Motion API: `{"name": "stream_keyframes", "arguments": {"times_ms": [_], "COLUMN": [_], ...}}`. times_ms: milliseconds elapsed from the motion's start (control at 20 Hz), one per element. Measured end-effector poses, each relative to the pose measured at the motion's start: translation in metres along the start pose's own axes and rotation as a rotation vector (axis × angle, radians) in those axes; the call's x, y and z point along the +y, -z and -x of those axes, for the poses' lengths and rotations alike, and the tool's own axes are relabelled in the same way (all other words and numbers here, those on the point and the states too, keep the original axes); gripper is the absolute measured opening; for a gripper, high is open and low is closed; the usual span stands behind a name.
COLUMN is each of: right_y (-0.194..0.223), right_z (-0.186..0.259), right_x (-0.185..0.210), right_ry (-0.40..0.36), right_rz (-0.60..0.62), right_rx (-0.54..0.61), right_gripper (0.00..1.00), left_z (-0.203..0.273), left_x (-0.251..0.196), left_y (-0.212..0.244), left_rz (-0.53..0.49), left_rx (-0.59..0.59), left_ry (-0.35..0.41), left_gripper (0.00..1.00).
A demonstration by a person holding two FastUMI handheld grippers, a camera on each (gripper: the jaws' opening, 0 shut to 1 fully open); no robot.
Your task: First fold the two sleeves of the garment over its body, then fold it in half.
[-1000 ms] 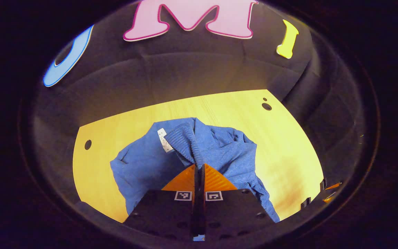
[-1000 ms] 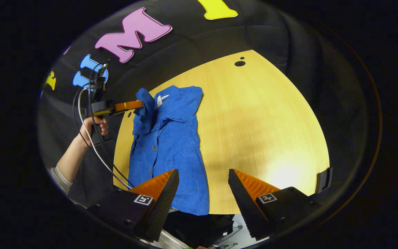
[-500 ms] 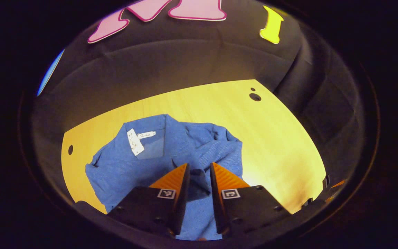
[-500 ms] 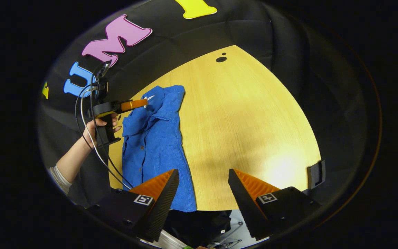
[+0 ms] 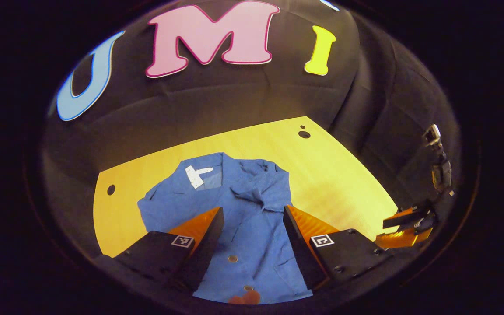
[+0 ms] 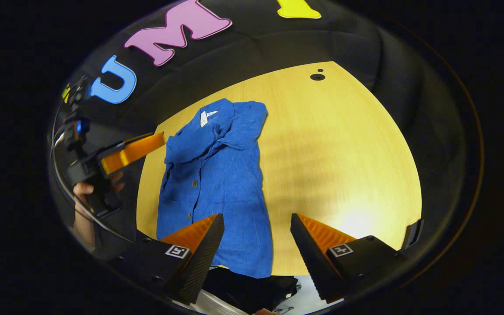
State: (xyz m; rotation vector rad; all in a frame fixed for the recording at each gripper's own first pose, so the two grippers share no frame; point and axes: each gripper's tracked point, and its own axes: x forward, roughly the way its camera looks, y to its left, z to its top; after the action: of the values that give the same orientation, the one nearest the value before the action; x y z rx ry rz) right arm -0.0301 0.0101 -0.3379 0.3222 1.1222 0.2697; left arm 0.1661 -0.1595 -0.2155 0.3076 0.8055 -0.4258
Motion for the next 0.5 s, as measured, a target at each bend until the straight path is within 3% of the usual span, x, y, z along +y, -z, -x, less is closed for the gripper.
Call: {"name": "stream_keyframes", "arguments": {"times_ms": [50,150,350,500], "right_y": [0.001,0.013,0.068,0.119], "right_z": [-0.003,-0.008,-0.028,-0.046], "right_x": [0.01,0.015,0.005,-0.003], "right_ry": [-0.002,0.025,0.137,0.182], "right_rz": [0.01,0.047,0.17,0.192], "right_rx": [0.003,0.022,0.121,0.237], "right_gripper": [0.99,0.99,0.98,0.99], "left_z": [0.019,0.052,0.071,0.064], "left_x": [0.008,0.04,0.101,0.115], "left_y": [0.019,0.073,0.19,0.255], "left_rz": [0.016,0.086,0.269,0.415], "left_rx": [-0.015,0.033,0.237,0.386], "left_ry": [0.023,-0.018,-0.108,-0.102], "left_gripper": [0.8,0.81,0.84,0.83]}}
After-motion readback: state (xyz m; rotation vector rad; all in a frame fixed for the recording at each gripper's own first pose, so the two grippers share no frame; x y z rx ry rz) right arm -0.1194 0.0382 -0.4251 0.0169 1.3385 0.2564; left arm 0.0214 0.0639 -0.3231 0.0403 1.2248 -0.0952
